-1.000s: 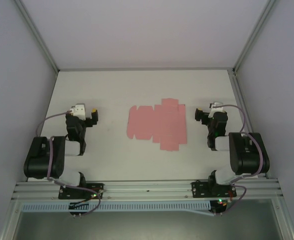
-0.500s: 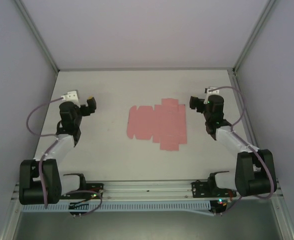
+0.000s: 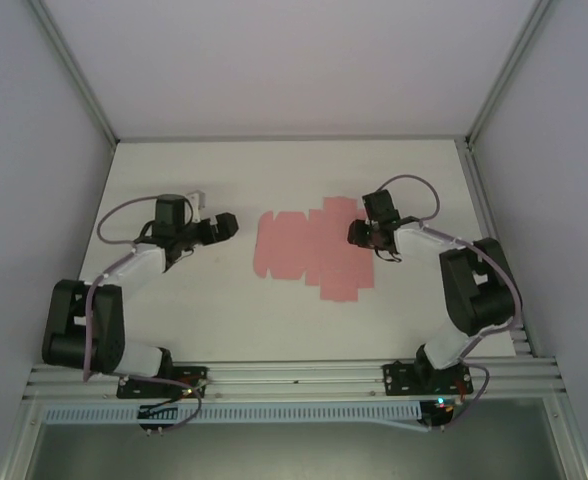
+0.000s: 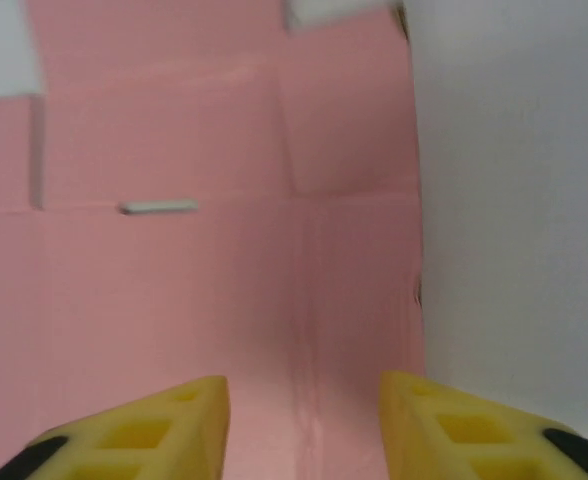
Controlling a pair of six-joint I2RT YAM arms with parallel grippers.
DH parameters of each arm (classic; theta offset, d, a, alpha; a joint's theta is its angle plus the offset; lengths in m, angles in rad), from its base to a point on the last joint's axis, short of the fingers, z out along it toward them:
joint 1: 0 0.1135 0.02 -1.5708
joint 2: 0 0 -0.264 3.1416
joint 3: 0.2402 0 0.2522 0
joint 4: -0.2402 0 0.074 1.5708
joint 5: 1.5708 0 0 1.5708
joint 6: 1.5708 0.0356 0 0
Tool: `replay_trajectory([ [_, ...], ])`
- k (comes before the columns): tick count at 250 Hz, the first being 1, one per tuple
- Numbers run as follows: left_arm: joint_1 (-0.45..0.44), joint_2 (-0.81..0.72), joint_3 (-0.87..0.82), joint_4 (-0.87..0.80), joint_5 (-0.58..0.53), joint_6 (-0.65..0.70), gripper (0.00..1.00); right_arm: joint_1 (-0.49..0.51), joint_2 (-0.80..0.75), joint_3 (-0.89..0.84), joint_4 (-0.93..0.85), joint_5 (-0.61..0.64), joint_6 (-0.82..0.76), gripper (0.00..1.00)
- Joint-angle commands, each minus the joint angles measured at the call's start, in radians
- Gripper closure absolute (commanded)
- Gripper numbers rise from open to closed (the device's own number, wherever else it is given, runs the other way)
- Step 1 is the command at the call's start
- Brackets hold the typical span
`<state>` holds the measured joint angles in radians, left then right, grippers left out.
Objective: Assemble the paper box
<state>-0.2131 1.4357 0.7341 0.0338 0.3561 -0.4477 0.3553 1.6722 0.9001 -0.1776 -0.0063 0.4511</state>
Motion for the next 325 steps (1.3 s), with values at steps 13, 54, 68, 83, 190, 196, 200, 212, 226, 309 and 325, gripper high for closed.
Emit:
replay_trajectory([
  [13,-0.068,0.065,0.066,-0.035,0.118,-0.009,0.0,-0.009,0.06,0.025,-0.043,0.018,0.069,0.64],
  [54,-0.098,0.136,0.087,-0.031,0.155,-0.013,0.0,-0.026,0.087,-0.041,0.01,-0.01,0.092,0.67],
  [68,-0.104,0.162,0.092,-0.023,0.166,-0.02,0.0,-0.032,0.091,-0.081,0.064,-0.045,0.094,0.67],
  [83,-0.11,0.193,0.102,-0.011,0.192,-0.022,0.0,-0.039,0.096,-0.108,0.105,-0.076,0.096,0.67],
  [190,-0.166,0.393,0.212,-0.003,0.253,-0.013,0.06,-0.039,0.129,-0.159,0.156,-0.123,0.077,0.71],
  [196,-0.17,0.4,0.217,-0.001,0.263,-0.009,0.06,-0.04,0.13,-0.161,0.161,-0.127,0.077,0.71],
  [200,-0.171,0.404,0.22,0.001,0.27,-0.008,0.06,-0.041,0.131,-0.164,0.164,-0.13,0.077,0.71],
  [212,-0.175,0.412,0.222,0.021,0.304,-0.013,0.06,-0.039,0.133,-0.171,0.176,-0.139,0.081,0.71],
  [226,-0.175,0.414,0.214,0.071,0.366,-0.031,0.08,-0.039,0.137,-0.177,0.181,-0.144,0.081,0.72],
  [309,-0.175,0.273,0.107,0.394,0.546,-0.159,0.1,-0.042,0.115,-0.225,0.245,-0.16,0.095,0.73],
  [325,-0.175,0.256,0.078,0.494,0.576,-0.208,0.1,-0.046,0.11,-0.241,0.281,-0.174,0.096,0.73],
])
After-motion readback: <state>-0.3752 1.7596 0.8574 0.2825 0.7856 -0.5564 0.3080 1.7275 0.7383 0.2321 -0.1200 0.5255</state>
